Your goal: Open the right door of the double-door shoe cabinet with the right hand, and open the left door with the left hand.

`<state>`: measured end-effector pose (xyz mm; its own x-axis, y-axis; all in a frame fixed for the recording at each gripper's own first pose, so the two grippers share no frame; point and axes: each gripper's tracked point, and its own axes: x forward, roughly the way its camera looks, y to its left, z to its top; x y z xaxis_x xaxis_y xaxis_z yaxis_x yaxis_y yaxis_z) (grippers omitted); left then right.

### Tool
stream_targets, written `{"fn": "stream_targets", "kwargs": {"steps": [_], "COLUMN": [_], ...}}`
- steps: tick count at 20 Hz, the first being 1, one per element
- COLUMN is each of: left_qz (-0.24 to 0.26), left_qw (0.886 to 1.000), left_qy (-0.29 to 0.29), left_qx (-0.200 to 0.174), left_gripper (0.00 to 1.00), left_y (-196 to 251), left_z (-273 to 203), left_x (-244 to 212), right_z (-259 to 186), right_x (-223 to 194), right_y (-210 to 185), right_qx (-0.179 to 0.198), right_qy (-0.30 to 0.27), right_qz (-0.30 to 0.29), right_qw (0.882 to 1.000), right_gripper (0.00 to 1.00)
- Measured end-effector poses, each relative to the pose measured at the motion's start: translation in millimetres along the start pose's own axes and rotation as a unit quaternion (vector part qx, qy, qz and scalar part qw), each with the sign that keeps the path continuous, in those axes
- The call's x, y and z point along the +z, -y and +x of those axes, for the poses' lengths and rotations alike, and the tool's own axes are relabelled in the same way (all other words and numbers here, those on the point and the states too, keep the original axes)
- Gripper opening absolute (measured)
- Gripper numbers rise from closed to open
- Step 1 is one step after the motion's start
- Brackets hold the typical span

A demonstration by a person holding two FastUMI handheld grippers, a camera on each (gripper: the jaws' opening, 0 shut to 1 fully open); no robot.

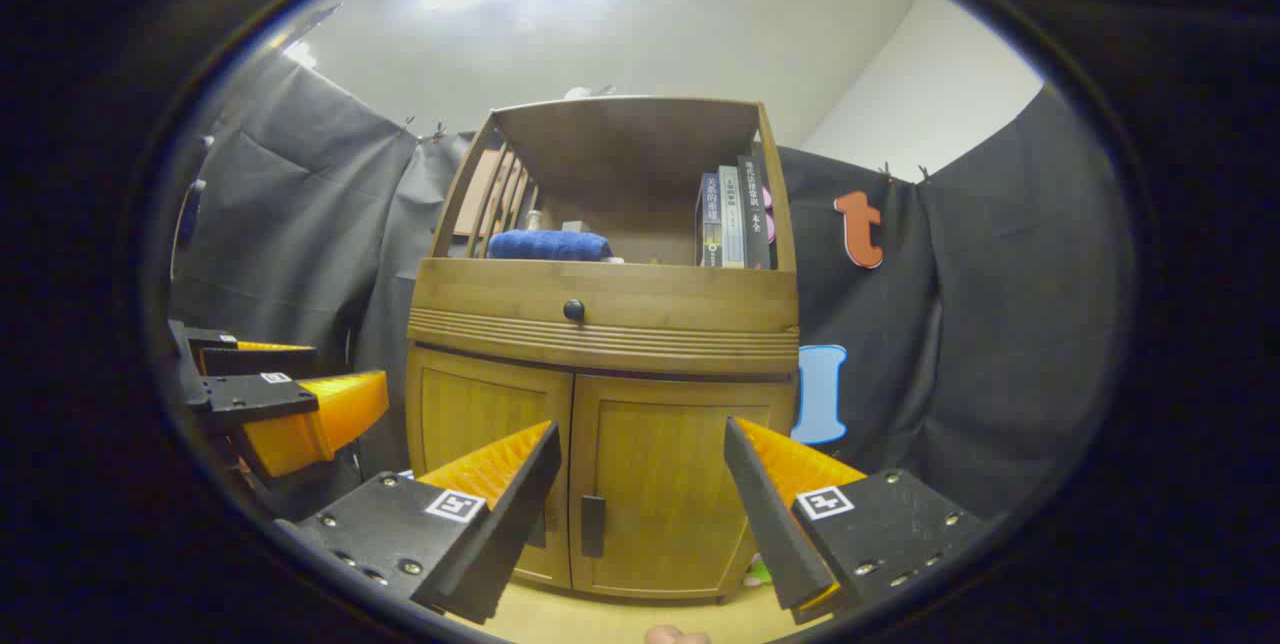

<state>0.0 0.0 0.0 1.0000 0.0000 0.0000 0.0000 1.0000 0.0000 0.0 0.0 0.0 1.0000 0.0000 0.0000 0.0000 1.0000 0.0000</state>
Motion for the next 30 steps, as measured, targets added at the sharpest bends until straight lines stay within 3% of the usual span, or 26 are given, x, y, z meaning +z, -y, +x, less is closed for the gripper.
{"fn": "stream_targets", "kwargs": {"steps": [9,22,25,29,30], "left_qz": [-0.003,0.001,0.019,0.060,0.067], "left_qw": [1.000,0.999,0.999,0.994,0.992], "left_qy": [-0.002,-0.036,-0.031,-0.025,-0.025], "left_qx": [-0.011,0.008,0.031,0.091,0.106], "left_gripper": [0.96,0.96,0.97,0.95,0.95], "left_y": [12,0,-22,-71,-83], "left_z": [0,-2,-7,-18,-21], "left_x": [-3,-16,-12,-6,-6], "right_z": [1,12,37,87,95], "right_x": [-5,-33,-54,-105,-119], "right_y": [2,2,-12,-39,-43], "right_qx": [0.004,0.003,0.018,0.034,0.035], "right_qy": [-0.008,-0.042,-0.060,-0.105,-0.118], "right_qz": [-0.012,-0.011,-0.007,-0.027,-0.031], "right_qw": [1.000,0.999,0.998,0.994,0.992], "right_gripper": [0.97,0.97,0.97,0.97,0.89]}}
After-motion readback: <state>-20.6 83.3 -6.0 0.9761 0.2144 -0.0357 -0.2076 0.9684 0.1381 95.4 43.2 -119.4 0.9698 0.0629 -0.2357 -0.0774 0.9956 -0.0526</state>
